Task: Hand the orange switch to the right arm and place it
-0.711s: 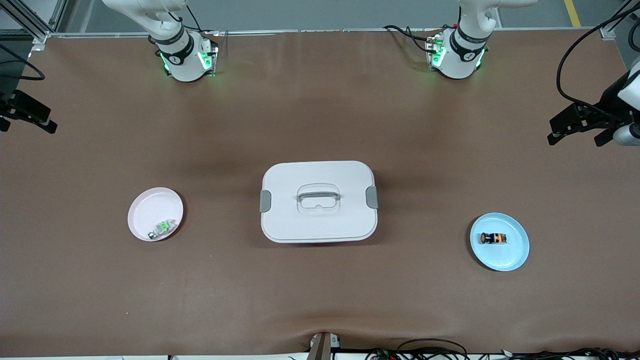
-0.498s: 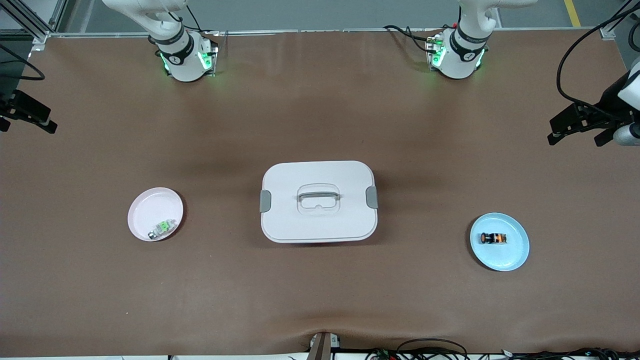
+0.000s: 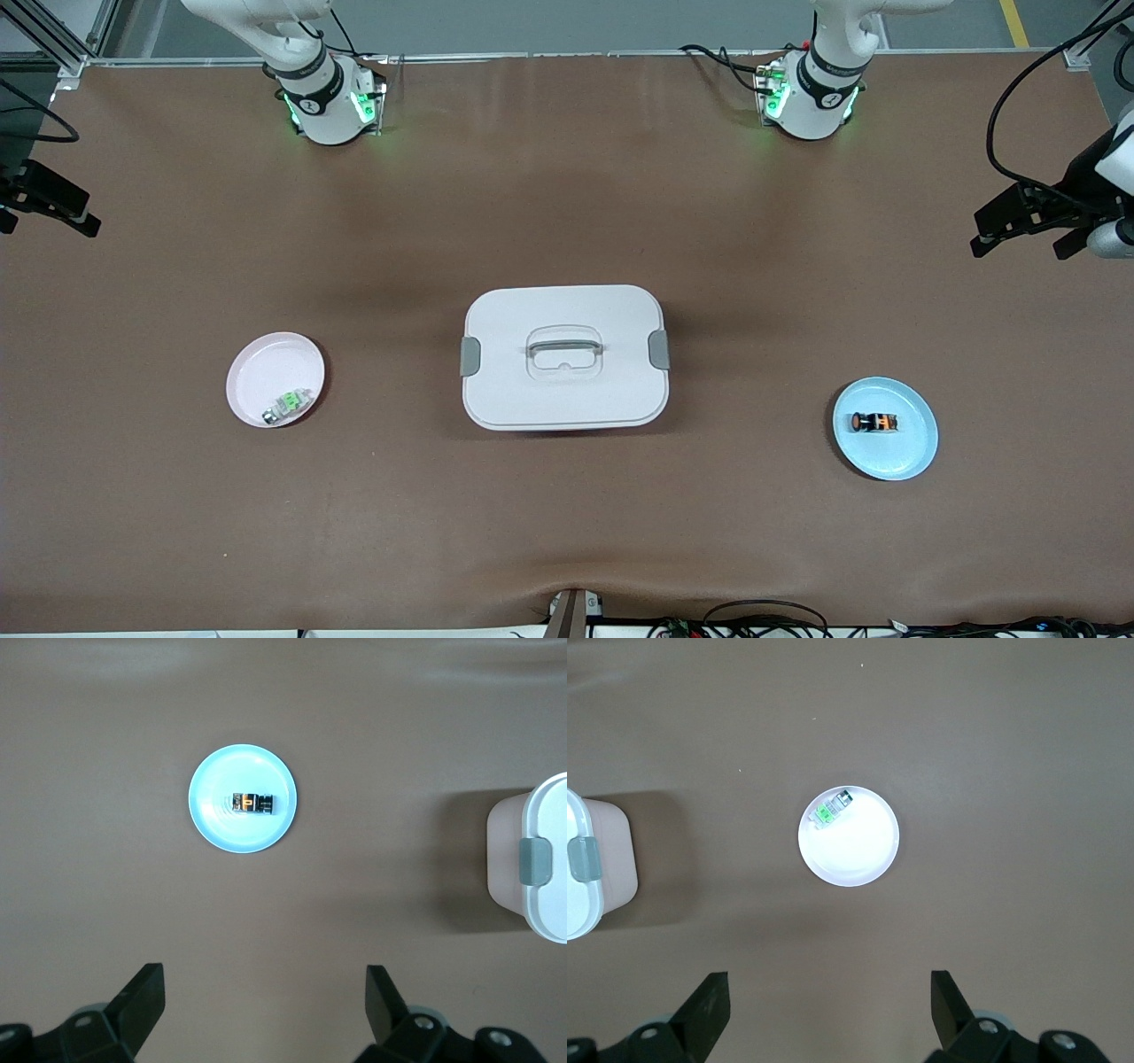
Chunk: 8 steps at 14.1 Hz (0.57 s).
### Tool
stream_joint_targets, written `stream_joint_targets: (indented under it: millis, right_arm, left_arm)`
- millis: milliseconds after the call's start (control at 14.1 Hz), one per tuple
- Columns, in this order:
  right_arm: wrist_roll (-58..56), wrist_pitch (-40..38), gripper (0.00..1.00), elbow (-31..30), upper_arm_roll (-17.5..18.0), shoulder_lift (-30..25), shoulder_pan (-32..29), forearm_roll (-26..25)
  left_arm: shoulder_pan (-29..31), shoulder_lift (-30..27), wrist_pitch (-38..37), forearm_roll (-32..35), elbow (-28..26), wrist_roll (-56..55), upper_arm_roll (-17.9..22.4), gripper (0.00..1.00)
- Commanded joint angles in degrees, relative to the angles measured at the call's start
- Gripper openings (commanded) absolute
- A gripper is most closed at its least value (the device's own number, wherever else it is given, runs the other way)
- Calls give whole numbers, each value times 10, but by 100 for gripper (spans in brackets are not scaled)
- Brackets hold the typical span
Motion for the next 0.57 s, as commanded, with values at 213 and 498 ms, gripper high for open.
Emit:
stream_joint_targets:
  millis: [213, 498]
  right_arm:
    - [3, 1, 100, 2, 0, -5, 4, 7]
    - [3, 1, 100, 2, 0, -5, 4, 6]
  left_arm:
    - [19, 15, 1, -20, 5, 4, 7, 100]
    - [19, 52, -1, -19, 3, 6, 7, 100]
